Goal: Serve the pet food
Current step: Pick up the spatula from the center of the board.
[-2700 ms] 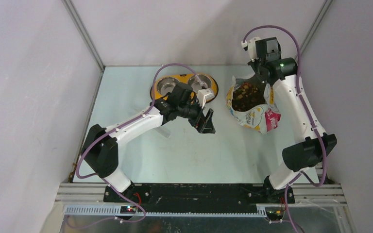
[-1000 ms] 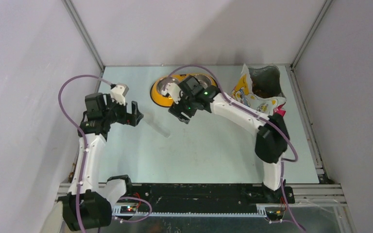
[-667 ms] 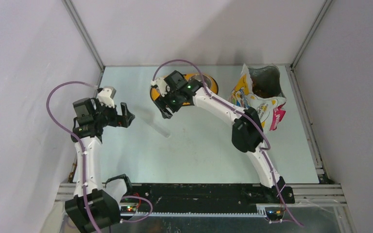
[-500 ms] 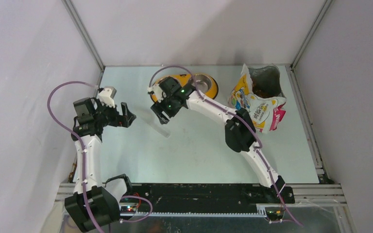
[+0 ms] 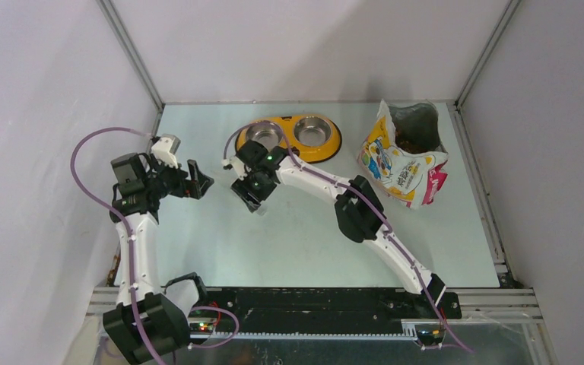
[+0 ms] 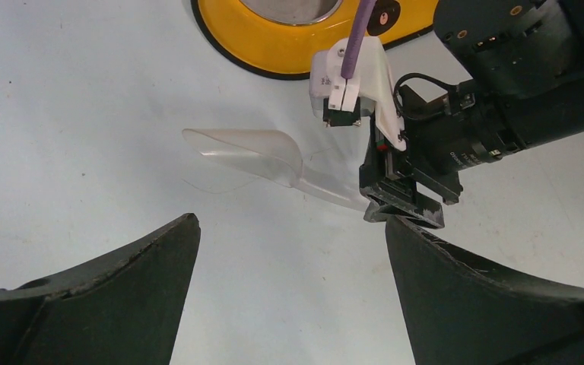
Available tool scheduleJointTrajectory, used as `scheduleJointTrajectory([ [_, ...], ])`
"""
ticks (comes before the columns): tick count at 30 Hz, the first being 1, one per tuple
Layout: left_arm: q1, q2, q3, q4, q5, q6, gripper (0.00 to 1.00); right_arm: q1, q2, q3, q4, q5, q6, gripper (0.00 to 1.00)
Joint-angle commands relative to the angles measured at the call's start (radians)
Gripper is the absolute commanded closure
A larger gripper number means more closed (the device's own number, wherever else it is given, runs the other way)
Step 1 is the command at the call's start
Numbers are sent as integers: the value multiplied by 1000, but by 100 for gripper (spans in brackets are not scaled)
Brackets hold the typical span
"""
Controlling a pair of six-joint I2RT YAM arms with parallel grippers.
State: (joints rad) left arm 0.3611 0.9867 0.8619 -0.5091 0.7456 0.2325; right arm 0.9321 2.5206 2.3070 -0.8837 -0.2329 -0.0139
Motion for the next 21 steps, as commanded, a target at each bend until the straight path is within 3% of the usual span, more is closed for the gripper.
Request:
scheduleJointTrajectory([
  [1, 13, -30, -14, 28, 43, -14, 0, -1, -29, -25, -18, -66, 37, 40],
  [6, 18, -37, -15, 29, 48, -17, 0, -3, -131, -238, 76, -288, 79, 38],
  [9, 21, -40, -15, 28, 53, -18, 0, -1, -170, -271, 98, -434, 93, 35],
  [11, 21, -41, -15, 29, 56, -17, 0, -5, -185, -253, 98, -448, 93, 35],
  [14, 24, -39, -17, 32, 57, -20, 0, -26, -196, -196, 95, -427, 84, 34],
  [18, 22, -8, -34, 108, 11, -96, 0, -89, -187, -98, 64, -248, 101, 33],
  [21, 22, 100, -16, 161, -11, -158, 0, -143, -228, -125, 88, -170, 123, 33],
])
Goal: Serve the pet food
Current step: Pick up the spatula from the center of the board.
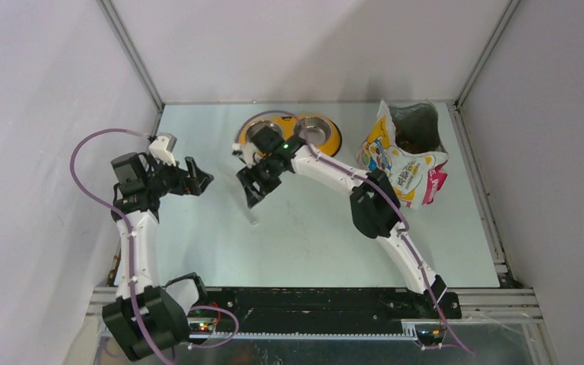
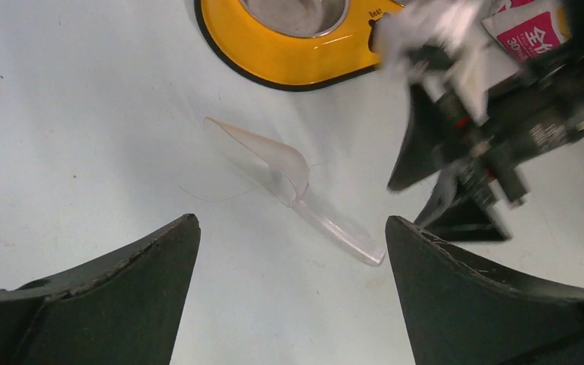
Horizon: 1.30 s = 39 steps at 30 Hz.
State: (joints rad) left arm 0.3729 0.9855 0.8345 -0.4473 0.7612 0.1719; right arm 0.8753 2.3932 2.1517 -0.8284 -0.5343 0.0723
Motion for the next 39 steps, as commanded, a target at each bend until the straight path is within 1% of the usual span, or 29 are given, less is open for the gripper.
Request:
scheduleJointTrajectory([
  [1, 11, 133, 32, 100, -17, -116, 0, -111, -132, 17, 39, 155, 38, 33],
  [4, 9, 301, 71, 106, 38, -147, 0, -163, -204, -55, 58, 167, 25, 32],
  [5, 7, 333, 93, 105, 63, -156, 0, -187, -243, -68, 59, 168, 19, 31],
  [6, 1, 391, 106, 98, 67, -158, 0, -197, -262, -93, 59, 170, 0, 31],
  [8, -13, 460, 140, 103, 58, -164, 0, -228, -323, -133, 58, 182, -30, 31],
  [13, -76, 547, 155, 185, -35, -259, 0, -294, -491, -260, 99, 215, -91, 30],
  [15, -108, 590, 169, 209, -59, -297, 0, -310, -554, -340, 125, 217, -106, 30],
  [19, -181, 666, 226, 196, -108, -338, 2, -336, -677, -461, 205, 233, -145, 30],
  [23, -221, 720, 265, 189, -155, -356, 6, -368, -749, -493, 231, 274, -184, 29],
  [29, -288, 782, 305, 168, -202, -358, 16, -385, -809, -518, 244, 248, -191, 29],
  [31, -317, 793, 311, 166, -219, -352, 24, -383, -822, -528, 249, 248, -195, 28],
  [32, -327, 798, 314, 166, -223, -350, 31, -382, -825, -530, 250, 249, -199, 28],
  [33, -348, 801, 321, 166, -228, -347, 34, -381, -833, -532, 250, 252, -202, 28],
  [34, -356, 808, 325, 161, -229, -345, 40, -381, -837, -535, 250, 253, -206, 28],
  [36, -407, 819, 343, 154, -230, -342, 47, -381, -849, -540, 251, 258, -213, 28],
  [39, -456, 838, 387, 128, -227, -320, 49, -382, -874, -553, 261, 270, -221, 27],
])
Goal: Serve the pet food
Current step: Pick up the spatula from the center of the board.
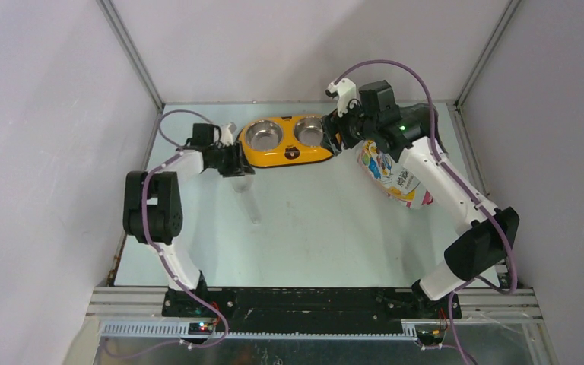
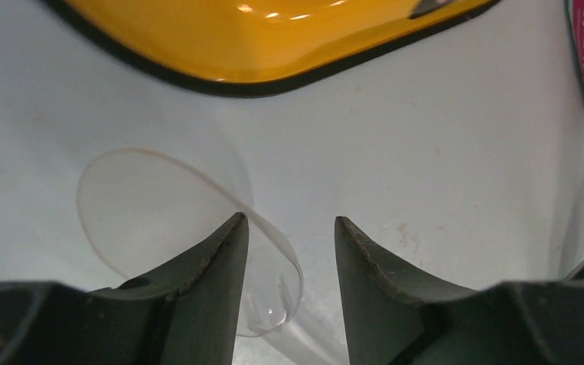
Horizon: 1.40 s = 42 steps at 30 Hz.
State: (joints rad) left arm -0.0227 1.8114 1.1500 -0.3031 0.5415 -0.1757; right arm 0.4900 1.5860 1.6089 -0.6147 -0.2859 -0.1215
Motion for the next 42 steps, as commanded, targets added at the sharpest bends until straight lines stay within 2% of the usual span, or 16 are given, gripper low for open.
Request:
scheduleJointTrajectory([
  [1, -88, 22, 81, -33, -6, 34, 50, 2, -71, -15, 53, 24, -32, 26],
  [6, -198, 77, 166, -126, 1, 97, 53, 2, -98, -25, 60, 40, -42, 26],
  [10, -297, 121, 229, -214, 11, 159, 52, 0, -115, -34, 65, 45, -45, 25],
  [15, -380, 86, 258, -277, 14, 250, 49, -11, -131, -46, 71, 39, -47, 25],
  [17, -383, 29, 247, -275, -34, 251, 43, -15, -135, -52, 74, 32, -44, 25],
  [18, -384, -21, 237, -256, -75, 245, 36, -19, -136, -56, 78, 28, -41, 25],
  [22, -384, -157, 160, -183, -414, 228, 21, -21, -133, -59, 78, 16, -37, 25],
  [28, -376, -228, 87, -173, -701, 169, 8, -19, -127, -60, 77, 10, -33, 25],
  [31, -348, -240, 48, -183, -748, 137, 1, -21, -129, -60, 75, 10, -32, 25],
  [39, -130, -164, -14, -214, -590, 69, 1, -21, -129, -65, 76, 8, -33, 25],
  [42, -86, -133, -24, -199, -554, 50, 2, -21, -128, -65, 75, 8, -33, 25],
])
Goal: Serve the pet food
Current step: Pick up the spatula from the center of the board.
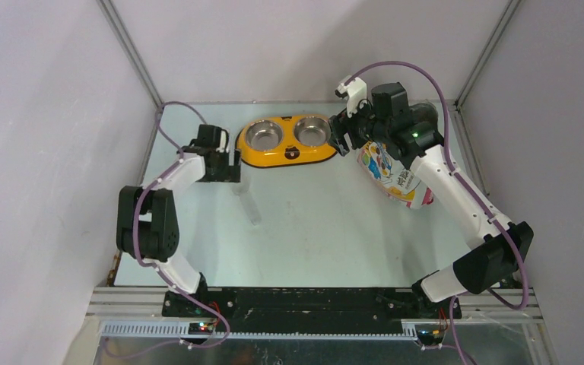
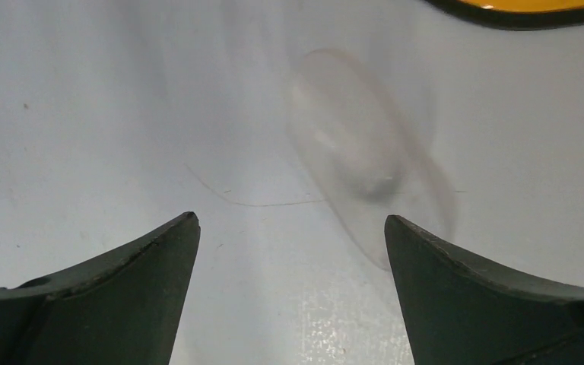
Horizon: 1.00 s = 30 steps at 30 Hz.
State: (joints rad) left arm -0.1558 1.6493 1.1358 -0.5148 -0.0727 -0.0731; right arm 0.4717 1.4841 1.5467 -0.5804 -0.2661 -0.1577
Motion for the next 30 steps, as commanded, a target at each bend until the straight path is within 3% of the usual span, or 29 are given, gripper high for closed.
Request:
scheduleJointTrajectory([
  [1, 58, 33, -11, 17, 80, -56, 2, -2, -24, -2, 41, -12, 3, 25],
  [11, 63, 74, -29, 78, 327, -61, 3, -3, -15, -2, 37, -8, -2, 25],
  [16, 61, 133, -9, 84, 357, -68, 12, -1, -10, -2, 37, -9, -3, 24],
  [20, 58, 169, 13, 81, 364, -78, 26, -1, -9, -2, 36, -10, -5, 25],
  [25, 44, 177, 25, 77, 339, -81, 52, 2, -7, -2, 36, -10, -7, 24],
  [30, 8, 154, 25, 76, 339, -72, 69, 11, 4, -2, 35, -12, -6, 24],
])
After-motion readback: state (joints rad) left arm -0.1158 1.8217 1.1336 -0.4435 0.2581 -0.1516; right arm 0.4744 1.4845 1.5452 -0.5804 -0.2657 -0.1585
